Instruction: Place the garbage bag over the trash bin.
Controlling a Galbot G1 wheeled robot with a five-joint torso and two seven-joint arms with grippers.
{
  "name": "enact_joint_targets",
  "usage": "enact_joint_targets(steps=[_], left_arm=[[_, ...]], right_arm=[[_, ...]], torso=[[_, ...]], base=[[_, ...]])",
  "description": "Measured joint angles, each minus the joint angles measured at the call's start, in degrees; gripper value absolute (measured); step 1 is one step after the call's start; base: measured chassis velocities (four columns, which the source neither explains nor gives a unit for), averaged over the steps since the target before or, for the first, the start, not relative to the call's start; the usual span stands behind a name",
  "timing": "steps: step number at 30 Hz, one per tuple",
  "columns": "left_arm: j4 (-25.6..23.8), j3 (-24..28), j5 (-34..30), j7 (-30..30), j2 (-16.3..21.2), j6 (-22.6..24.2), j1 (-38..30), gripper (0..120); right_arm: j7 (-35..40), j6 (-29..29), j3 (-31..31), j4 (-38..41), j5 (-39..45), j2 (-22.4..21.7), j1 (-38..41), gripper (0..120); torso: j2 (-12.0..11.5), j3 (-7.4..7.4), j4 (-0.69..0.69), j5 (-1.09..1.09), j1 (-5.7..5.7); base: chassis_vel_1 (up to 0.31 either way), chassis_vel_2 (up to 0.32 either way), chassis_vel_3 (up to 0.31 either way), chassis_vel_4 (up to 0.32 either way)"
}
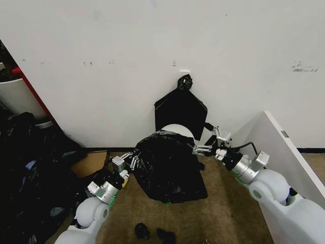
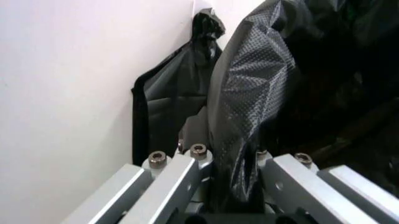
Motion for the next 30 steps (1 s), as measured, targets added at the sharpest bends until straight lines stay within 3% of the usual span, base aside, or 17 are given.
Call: enact_joint_targets(steps=[9,15,20,22,28,30], left_arm=[[-1.8,-0.4,-1.0,3.2,-0.5,0.2,0.5,1],[-2.0,-1.3,-0.8,7.9,-0.8,0.4,0.7,1],[-1.9,-2.0,-2.7,7.5,-1.0,1.1,0.3,1],[-1.9,-2.1,-3.7,6.5,-1.1,1.5,0.1,1],[-0.8,-1.7,-9.3,-2.4,-1.7,7.0,-1.5,1],[-0.8,-1.6,-10.2,-3.5,-1.8,8.3,-1.7,1]], right_arm=[[-0.4,1.5,0.0,-4.2,-2.9,0.9,1.8,100],[-0.4,1.0,0.2,-6.5,5.2,2.1,2.8,100],[-2.1,0.4,1.0,-8.9,11.7,3.3,3.2,100],[-4.0,0.6,1.4,-9.4,12.9,3.5,3.1,100],[-23.4,5.3,5.6,-10.9,13.6,5.4,2.0,100],[-23.5,6.0,6.2,-10.6,11.6,5.9,1.9,100]], torso=[[0.0,0.0,0.0,0.0,0.0],[0.0,-0.01,0.0,-0.01,0.0],[0.0,0.0,0.0,0.01,0.0],[0.0,0.0,0.0,-0.01,0.0],[0.0,-0.01,0.0,-0.02,0.0],[0.0,-0.01,0.0,-0.02,0.0]], base=[[0.0,0.0,0.0,0.0],[0.0,0.0,0.0,0.0],[0.0,0.0,0.0,0.0],[0.0,0.0,0.0,0.0],[0.0,0.0,0.0,0.0],[0.0,0.0,0.0,0.0]])
